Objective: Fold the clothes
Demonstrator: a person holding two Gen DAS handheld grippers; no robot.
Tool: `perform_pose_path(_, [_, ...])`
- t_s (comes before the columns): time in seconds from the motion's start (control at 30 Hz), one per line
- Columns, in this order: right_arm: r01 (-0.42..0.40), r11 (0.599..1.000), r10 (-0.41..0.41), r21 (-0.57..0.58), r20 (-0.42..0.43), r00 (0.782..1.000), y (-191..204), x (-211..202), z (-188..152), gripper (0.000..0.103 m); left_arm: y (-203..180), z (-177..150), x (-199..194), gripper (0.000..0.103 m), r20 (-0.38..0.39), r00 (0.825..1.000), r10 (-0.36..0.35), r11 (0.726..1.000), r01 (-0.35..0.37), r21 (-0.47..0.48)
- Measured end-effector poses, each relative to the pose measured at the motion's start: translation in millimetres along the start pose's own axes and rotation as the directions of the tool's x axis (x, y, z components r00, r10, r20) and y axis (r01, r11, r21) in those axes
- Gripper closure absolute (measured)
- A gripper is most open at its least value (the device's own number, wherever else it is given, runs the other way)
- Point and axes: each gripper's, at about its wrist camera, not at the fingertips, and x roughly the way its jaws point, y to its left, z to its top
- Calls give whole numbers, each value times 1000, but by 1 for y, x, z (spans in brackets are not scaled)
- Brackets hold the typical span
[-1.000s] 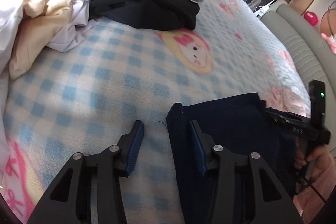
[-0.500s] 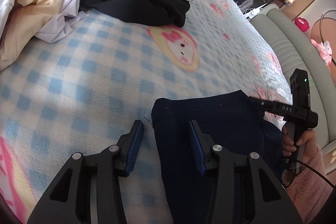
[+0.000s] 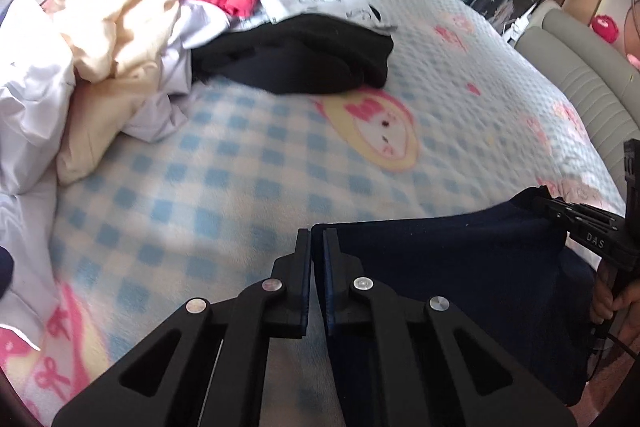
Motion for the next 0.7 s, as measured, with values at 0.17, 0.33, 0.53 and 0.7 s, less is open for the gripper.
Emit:
perform_pose_path(0.17, [35, 999, -37, 12, 121, 992, -5, -19, 11, 96, 12, 12, -2, 103, 43, 998, 56, 998, -56, -12])
perform_pose_path(0.33, [-10, 981, 5, 194, 26, 1000, -34, 11, 16, 79, 29, 8, 12, 102, -60, 982, -182, 977, 173, -127])
perform_pose_path(0.53, [-26, 984, 15, 177, 62, 998, -21, -28, -6, 76, -20, -10, -25, 73, -35, 959, -281, 959, 282, 38])
perform_pose_path(0.7, [-128, 972, 117, 195, 65, 991, -10, -67, -50, 76, -66, -29, -44, 73, -64, 938, -342, 928, 347, 132])
